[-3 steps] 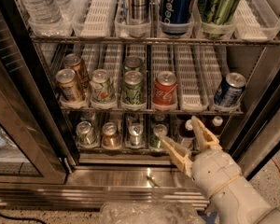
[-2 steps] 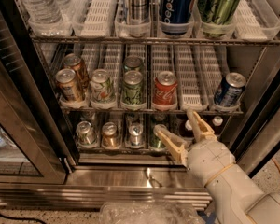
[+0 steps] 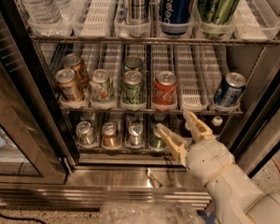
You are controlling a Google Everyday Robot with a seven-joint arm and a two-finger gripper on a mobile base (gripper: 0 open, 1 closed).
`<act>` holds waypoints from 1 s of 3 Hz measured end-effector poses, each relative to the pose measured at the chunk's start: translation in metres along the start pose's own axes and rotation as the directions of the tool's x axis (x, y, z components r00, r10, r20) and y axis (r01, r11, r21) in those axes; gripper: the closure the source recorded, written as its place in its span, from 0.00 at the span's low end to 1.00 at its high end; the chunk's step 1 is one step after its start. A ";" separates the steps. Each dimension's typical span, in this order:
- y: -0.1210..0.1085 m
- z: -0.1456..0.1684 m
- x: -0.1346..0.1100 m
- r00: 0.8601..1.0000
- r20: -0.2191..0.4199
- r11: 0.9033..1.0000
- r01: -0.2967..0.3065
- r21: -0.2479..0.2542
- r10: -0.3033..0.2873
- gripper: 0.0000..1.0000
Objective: Pick coke can from middle shelf of fridge
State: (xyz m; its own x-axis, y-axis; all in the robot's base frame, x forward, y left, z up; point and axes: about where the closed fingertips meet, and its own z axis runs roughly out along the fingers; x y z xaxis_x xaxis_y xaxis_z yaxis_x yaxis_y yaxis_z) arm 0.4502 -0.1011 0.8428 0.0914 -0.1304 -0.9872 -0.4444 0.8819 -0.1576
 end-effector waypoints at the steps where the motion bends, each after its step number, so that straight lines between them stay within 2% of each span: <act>1: 0.003 0.006 0.004 1.000 0.006 1.000 0.003 -0.011 -0.003 0.42; 3: -0.003 0.034 0.010 0.999 0.024 1.000 -0.021 -0.015 0.021 0.33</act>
Offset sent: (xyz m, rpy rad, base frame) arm 0.0355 0.0191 -0.0162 0.0121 -0.0082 0.0339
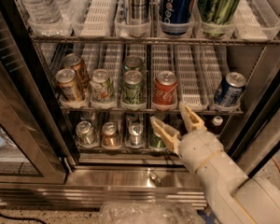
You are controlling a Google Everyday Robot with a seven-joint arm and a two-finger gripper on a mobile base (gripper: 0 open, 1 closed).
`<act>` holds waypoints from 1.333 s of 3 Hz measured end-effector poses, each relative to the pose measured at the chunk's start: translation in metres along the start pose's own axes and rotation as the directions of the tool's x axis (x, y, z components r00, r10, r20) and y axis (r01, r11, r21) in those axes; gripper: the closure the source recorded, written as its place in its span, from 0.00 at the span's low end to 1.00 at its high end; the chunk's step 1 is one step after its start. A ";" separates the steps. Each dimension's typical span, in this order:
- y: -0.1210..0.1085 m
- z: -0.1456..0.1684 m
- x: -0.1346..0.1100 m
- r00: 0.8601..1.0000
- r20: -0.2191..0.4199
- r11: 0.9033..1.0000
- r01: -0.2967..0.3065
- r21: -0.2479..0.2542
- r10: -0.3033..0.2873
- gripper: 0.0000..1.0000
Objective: Pick coke can from middle shelf of fridge
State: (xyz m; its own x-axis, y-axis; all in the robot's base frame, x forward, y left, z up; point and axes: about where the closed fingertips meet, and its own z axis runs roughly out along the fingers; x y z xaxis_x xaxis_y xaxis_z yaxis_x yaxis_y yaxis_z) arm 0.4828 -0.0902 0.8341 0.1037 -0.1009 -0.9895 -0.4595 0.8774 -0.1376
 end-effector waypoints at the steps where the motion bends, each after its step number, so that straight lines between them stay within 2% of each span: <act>1: -0.011 0.015 -0.001 1.000 0.014 1.000 -0.014 0.025 0.014 0.34; 4: -0.019 0.055 -0.002 1.000 0.021 0.998 -0.015 0.063 0.014 0.35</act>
Offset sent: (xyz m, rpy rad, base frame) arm 0.0518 0.0063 0.0085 0.0458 -0.0259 -0.0589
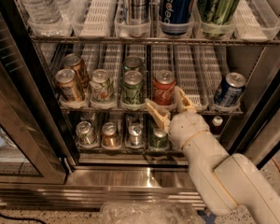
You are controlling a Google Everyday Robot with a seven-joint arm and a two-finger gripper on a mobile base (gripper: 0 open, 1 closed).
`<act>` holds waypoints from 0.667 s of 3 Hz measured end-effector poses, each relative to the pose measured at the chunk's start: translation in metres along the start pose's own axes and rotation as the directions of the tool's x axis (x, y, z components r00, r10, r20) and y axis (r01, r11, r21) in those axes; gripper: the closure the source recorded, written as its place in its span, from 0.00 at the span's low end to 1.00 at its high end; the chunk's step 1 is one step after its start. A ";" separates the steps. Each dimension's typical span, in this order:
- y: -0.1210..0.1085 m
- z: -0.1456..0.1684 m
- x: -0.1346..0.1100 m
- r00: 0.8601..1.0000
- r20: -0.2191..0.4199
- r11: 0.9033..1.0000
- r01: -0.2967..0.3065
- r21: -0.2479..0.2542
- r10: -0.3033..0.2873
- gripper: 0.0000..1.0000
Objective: Pick coke can from middle shelf of fridge
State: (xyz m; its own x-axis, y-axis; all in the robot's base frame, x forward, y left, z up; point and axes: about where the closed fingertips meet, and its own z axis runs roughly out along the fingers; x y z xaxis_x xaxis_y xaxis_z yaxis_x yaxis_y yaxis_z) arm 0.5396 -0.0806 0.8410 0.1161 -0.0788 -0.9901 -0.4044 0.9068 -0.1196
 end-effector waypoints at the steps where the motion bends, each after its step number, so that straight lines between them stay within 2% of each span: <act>1: -0.003 0.008 0.000 1.000 -0.002 1.000 0.001 0.018 -0.001 0.35; 2: -0.006 0.015 0.001 1.000 -0.008 0.999 0.005 0.033 -0.005 0.35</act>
Offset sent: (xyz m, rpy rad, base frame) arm 0.0235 -0.0007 0.0010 -0.0084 0.0051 -0.0564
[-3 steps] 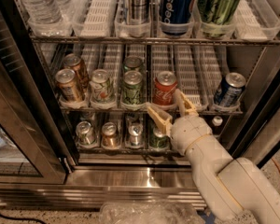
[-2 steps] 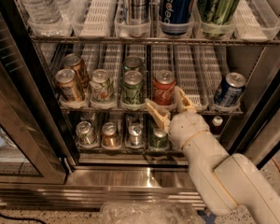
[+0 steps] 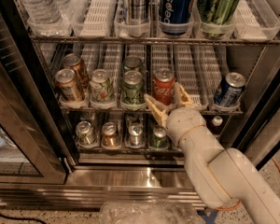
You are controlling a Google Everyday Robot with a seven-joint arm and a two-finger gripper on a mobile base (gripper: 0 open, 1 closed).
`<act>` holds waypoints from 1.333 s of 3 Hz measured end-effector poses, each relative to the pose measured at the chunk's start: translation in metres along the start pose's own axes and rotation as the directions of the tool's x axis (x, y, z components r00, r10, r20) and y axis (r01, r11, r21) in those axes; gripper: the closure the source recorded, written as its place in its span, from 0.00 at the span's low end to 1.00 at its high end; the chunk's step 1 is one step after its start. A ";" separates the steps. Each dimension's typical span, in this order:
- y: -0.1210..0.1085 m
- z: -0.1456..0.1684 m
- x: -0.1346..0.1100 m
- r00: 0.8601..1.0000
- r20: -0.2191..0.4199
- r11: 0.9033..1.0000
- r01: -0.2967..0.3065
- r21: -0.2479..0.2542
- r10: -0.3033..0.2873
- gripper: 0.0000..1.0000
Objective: Pick coke can from middle shelf of fridge
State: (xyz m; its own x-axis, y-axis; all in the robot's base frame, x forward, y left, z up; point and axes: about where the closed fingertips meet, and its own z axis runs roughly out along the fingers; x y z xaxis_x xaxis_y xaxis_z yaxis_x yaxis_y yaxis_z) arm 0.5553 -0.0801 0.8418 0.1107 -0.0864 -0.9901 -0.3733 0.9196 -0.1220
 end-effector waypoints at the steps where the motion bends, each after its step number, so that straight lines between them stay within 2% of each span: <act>1: -0.007 0.005 -0.002 1.000 0.005 0.999 0.002 0.035 -0.002 0.39; 3: -0.009 0.009 -0.005 1.000 0.009 0.999 0.020 0.038 -0.020 0.40; 4: -0.018 0.020 0.000 0.999 -0.014 0.998 0.045 0.054 -0.044 0.38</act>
Offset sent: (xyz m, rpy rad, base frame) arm 0.0080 -0.0065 0.0088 0.0076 -0.0251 -0.0497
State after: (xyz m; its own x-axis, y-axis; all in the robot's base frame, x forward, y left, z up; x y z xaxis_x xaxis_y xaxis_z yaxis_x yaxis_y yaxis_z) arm 0.5803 -0.0889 0.8452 0.1142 -0.1325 -0.9846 -0.3179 0.9341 -0.1626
